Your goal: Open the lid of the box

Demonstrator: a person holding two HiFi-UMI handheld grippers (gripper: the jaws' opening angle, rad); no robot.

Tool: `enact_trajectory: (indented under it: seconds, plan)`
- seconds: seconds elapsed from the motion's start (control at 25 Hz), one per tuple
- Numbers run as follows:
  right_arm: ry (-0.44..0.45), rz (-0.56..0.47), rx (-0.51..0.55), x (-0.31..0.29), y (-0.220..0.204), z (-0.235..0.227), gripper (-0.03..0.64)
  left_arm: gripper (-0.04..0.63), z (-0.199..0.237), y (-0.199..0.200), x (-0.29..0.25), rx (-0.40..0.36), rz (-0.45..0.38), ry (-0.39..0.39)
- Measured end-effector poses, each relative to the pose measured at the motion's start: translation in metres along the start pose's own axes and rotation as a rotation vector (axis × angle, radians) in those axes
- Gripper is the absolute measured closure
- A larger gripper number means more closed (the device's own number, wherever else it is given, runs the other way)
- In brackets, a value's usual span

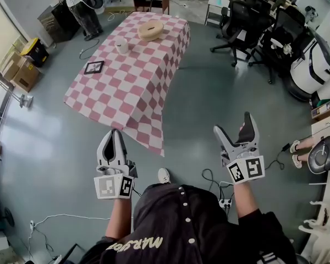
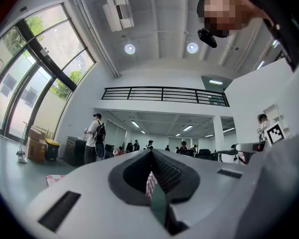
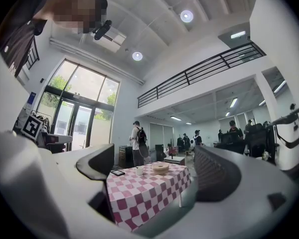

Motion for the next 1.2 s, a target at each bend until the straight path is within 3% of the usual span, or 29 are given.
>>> enact_trajectory:
  seconds: [0.52,1.2]
  plan:
    - [-0.061,-0.026,0.001,-0.049,0.007,0.013,0.129,0.586,0.048,0.011,-0.053,-0.008,-0.015,-0.056]
    - [-0.131,0.024,-0.047,-0.056,-0.018,-0.017,0.129,0.586,0.038,-0.006,-0.091,-0.027,0.055,-0.12]
Point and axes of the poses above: the fingertips, and each gripper's own axes: x backward along the fingers, z to its left, y out of its top, the point moved 2 cm from there along x, backward along the fingers, and after that the axes turned 14 degrees about z, right-handed, at the moved point
